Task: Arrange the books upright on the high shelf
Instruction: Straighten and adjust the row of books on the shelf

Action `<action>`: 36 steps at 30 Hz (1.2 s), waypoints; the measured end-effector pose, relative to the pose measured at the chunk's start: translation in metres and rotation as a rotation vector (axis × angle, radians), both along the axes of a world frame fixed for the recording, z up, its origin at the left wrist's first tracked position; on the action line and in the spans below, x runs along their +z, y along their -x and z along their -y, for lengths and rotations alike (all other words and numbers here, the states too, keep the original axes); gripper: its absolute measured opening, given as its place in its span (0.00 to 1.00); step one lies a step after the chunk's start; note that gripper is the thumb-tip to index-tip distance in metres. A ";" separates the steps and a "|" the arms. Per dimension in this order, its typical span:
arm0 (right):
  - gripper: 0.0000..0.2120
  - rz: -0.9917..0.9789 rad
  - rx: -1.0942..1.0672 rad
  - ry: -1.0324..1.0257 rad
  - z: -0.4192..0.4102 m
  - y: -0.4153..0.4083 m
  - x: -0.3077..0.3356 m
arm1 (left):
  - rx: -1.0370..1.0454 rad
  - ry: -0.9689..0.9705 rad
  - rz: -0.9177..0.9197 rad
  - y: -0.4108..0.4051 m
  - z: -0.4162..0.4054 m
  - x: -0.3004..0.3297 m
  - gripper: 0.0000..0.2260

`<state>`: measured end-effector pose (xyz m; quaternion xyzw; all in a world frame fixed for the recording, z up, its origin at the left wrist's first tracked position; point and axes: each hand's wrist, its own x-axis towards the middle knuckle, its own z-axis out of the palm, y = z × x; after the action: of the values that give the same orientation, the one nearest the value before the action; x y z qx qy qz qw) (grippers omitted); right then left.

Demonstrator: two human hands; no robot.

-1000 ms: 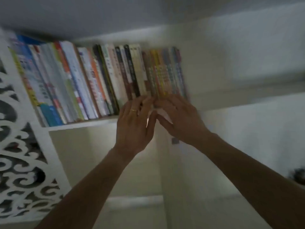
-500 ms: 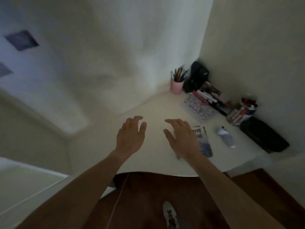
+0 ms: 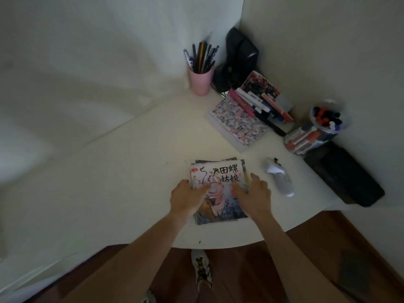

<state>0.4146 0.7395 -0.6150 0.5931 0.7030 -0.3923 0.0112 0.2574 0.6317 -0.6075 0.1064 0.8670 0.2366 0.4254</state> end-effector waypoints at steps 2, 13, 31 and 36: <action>0.33 -0.052 0.066 -0.001 0.000 0.003 -0.010 | 0.043 0.032 -0.021 -0.002 -0.007 -0.007 0.27; 0.50 -0.136 -0.035 0.156 -0.008 0.004 -0.033 | 0.332 -0.073 0.314 0.007 -0.018 -0.014 0.35; 0.30 -0.759 0.087 0.358 0.022 0.043 0.017 | 0.143 -0.784 0.171 0.039 0.085 0.039 0.28; 0.26 -0.894 0.202 0.259 0.060 0.081 0.017 | 0.093 -0.843 -0.082 0.075 0.121 0.035 0.24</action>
<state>0.3335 0.6796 -0.5984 0.2887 0.6384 -0.6903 -0.1804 0.1826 0.5111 -0.5723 0.2412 0.7143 0.5851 0.2988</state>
